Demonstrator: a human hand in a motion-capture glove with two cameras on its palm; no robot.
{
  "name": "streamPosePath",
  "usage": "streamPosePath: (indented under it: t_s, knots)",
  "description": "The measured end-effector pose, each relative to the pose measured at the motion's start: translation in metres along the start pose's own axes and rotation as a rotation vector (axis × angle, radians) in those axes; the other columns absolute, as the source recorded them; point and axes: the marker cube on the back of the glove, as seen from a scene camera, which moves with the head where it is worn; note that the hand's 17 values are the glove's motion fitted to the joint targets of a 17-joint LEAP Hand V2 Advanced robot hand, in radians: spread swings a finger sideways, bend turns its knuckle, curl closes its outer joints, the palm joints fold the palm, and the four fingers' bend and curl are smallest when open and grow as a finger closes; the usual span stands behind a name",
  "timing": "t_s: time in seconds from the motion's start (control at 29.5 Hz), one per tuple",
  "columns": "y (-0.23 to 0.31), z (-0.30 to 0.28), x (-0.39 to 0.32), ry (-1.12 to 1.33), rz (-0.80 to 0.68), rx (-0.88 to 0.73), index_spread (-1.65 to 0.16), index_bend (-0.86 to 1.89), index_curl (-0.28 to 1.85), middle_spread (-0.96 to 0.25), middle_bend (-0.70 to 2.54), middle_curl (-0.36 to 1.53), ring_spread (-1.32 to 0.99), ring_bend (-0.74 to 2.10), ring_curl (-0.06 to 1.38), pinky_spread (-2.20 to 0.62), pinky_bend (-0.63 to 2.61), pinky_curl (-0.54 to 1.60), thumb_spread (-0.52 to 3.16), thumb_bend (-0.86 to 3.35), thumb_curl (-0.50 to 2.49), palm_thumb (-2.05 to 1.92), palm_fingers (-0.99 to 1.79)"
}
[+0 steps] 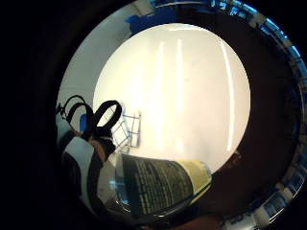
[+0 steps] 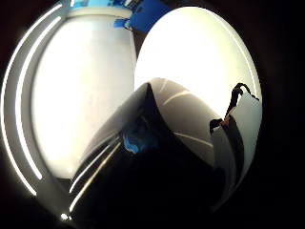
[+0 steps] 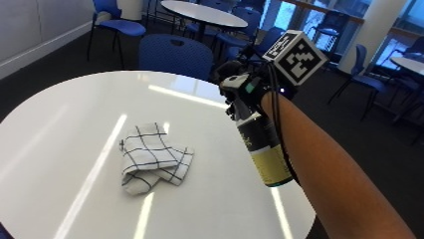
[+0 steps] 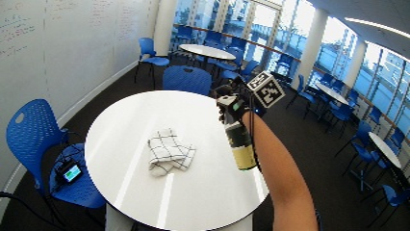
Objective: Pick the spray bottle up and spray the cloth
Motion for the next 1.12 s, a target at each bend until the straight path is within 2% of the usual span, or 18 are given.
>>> streamPosePath:
  t_s: [0.54, 0.88, 1.12]
  knots:
    - [-0.004, 0.050, -0.004, 0.388, 0.157, -0.339, -0.28, 0.49, 0.58, -0.15, 0.62, 0.49, -0.13, 0.58, 0.43, -0.13, 0.31, 0.36, 0.33, -0.03, 0.86, 0.86, 1.37]
    - [-0.002, 0.087, 0.001, 0.634, 0.225, -0.475, -0.27, 0.50, 0.58, -0.15, 0.62, 0.48, -0.13, 0.57, 0.43, -0.13, 0.31, 0.36, 0.33, -0.03, 0.87, 0.86, 1.37]
    - [0.001, 0.107, 0.010, 0.719, 0.229, -0.531, -0.27, 0.50, 0.58, -0.15, 0.61, 0.48, -0.13, 0.57, 0.43, -0.13, 0.31, 0.36, 0.33, -0.03, 0.87, 0.86, 1.37]
